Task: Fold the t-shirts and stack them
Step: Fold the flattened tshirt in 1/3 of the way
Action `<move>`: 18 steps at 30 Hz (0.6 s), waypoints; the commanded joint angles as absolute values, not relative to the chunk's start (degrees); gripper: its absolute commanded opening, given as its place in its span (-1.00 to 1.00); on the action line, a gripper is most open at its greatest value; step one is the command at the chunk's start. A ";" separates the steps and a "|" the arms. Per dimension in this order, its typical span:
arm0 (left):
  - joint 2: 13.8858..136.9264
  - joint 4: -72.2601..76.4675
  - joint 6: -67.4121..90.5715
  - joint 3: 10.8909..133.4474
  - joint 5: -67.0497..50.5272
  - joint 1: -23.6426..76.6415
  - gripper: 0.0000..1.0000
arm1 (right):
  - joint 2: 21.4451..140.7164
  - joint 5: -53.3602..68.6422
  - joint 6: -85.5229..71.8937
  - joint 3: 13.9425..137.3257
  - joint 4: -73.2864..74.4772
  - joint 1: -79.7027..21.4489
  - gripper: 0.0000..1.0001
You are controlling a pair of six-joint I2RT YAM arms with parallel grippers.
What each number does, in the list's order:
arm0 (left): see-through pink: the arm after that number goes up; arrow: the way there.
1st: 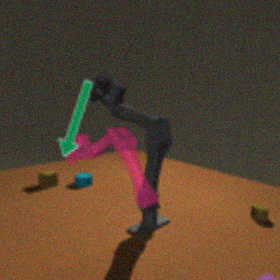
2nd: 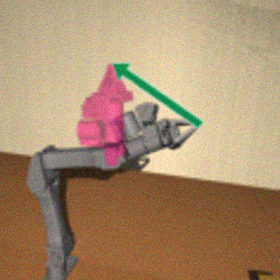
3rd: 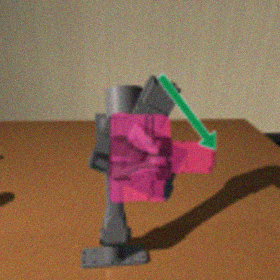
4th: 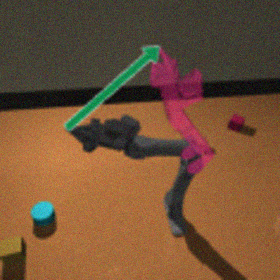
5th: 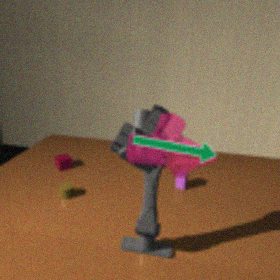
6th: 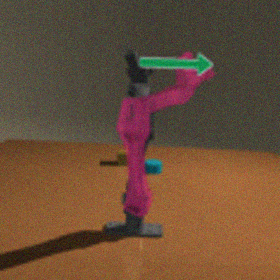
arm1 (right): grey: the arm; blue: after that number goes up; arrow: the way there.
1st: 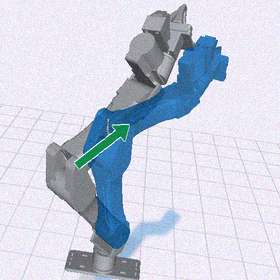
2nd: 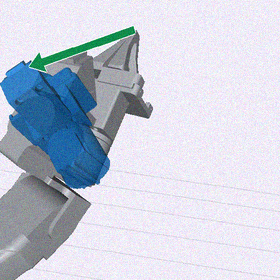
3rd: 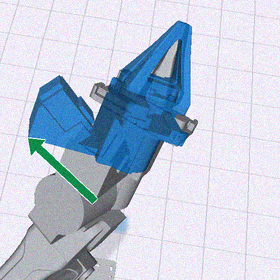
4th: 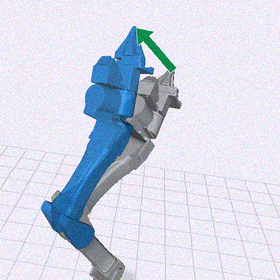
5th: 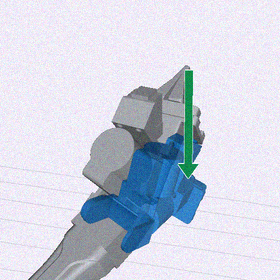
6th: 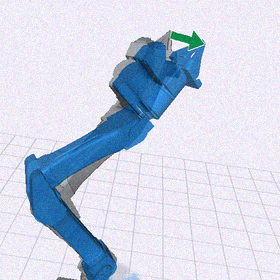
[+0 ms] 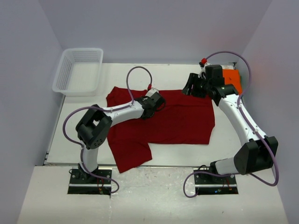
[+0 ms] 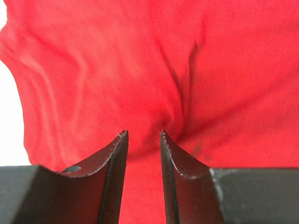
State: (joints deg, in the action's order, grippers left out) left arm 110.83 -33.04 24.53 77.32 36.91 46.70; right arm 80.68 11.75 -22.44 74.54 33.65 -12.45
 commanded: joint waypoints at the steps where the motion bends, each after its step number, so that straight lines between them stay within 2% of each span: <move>1: 111.62 -34.63 24.27 85.85 41.05 44.13 -0.29 | 79.63 13.01 -21.97 74.70 32.25 -14.32 0.15; 4: 113.28 -34.72 22.68 89.02 36.67 40.44 -0.88 | 79.19 11.61 -21.80 75.32 33.04 -15.99 0.15; 5: 113.73 -34.89 22.50 89.56 35.87 38.43 -1.00 | 79.28 11.34 -21.62 75.50 33.22 -16.26 0.15; 18: 120.49 -32.08 18.28 89.74 29.27 30.06 -1.00 | 78.49 8.88 -21.36 76.73 34.72 -16.96 0.15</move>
